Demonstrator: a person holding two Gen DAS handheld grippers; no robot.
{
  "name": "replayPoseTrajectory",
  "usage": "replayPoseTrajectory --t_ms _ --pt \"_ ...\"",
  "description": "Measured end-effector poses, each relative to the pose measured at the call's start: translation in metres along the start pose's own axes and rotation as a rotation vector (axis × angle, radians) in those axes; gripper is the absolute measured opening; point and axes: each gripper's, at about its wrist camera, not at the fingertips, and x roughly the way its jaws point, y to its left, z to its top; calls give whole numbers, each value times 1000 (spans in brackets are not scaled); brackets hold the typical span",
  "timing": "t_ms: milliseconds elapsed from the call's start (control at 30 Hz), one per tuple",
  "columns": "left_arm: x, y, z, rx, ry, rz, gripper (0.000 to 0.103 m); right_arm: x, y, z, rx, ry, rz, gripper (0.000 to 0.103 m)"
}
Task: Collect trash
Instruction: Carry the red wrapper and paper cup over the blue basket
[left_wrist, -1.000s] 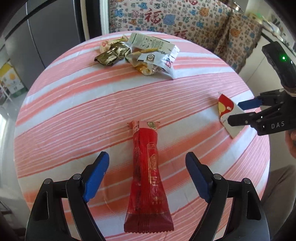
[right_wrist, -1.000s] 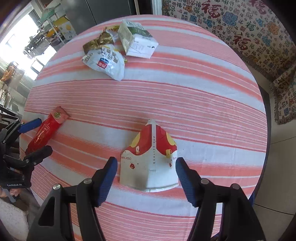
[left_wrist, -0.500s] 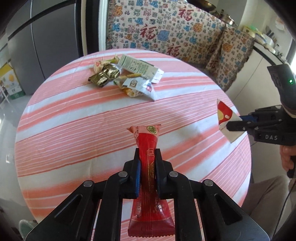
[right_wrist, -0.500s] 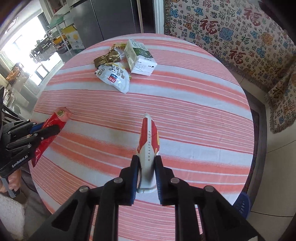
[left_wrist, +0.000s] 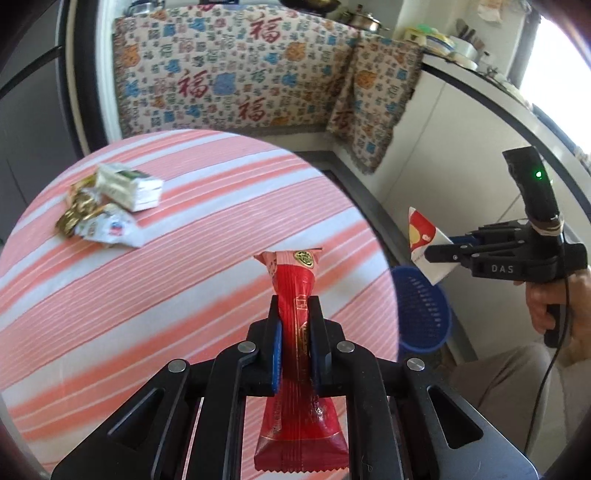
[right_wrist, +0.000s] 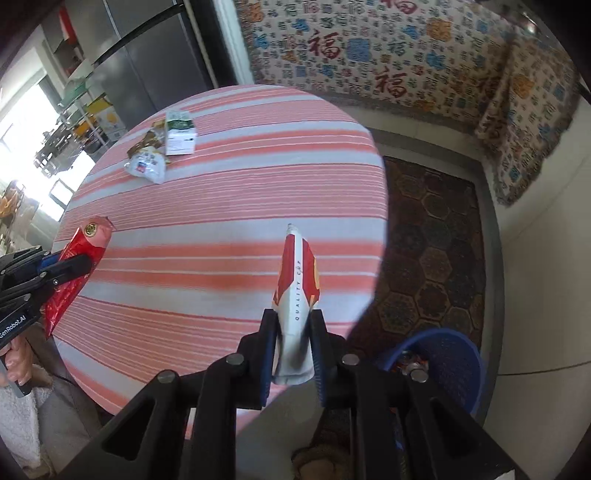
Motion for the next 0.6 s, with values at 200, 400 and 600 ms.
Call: replayPoseTrajectory --t_ms 200,400,600 --pt "39 -89 20 80 17 -124 10 -13 -95 -46 141 17 -93 19" --pt "92 -159 26 111 69 -197 10 -11 -163 -87 284 15 -117 20" --pt "142 -204 23 140 116 -223 10 13 -207 -110 374 13 -140 21"
